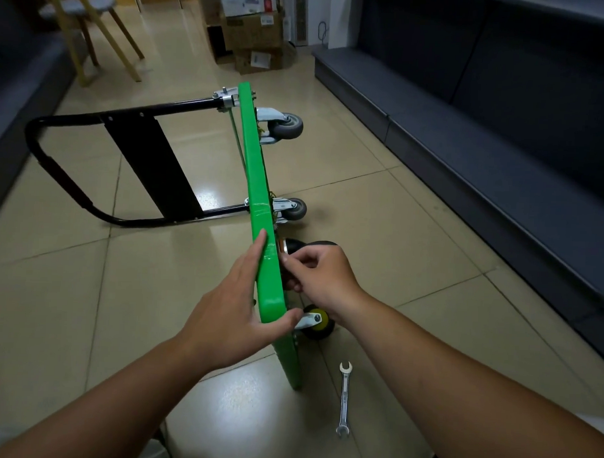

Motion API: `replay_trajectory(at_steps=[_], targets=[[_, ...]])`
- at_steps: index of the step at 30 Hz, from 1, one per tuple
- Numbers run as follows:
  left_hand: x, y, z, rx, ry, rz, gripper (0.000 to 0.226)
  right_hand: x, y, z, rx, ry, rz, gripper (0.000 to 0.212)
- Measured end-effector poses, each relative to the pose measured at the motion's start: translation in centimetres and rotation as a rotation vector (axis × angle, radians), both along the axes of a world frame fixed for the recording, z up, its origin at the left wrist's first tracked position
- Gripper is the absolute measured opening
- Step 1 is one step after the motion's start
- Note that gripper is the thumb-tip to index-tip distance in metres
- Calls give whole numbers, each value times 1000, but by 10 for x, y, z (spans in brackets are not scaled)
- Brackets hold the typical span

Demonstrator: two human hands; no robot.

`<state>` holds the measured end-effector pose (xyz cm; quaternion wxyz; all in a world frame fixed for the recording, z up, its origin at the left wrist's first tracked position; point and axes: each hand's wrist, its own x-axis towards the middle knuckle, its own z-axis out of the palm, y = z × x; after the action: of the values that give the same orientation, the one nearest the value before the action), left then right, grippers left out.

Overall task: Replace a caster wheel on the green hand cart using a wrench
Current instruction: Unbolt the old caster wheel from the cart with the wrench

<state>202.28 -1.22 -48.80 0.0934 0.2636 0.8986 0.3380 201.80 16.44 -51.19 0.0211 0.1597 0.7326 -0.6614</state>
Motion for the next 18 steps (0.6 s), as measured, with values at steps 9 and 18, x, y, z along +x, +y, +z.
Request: replay_trajectory(at_steps=[9, 18], targets=[[-2, 3, -1, 15, -2, -22, 125, -2, 11, -4, -13, 22, 45, 9], [-3, 1, -4, 36, 1, -22, 124, -1, 17, -4, -29, 61, 85, 15]])
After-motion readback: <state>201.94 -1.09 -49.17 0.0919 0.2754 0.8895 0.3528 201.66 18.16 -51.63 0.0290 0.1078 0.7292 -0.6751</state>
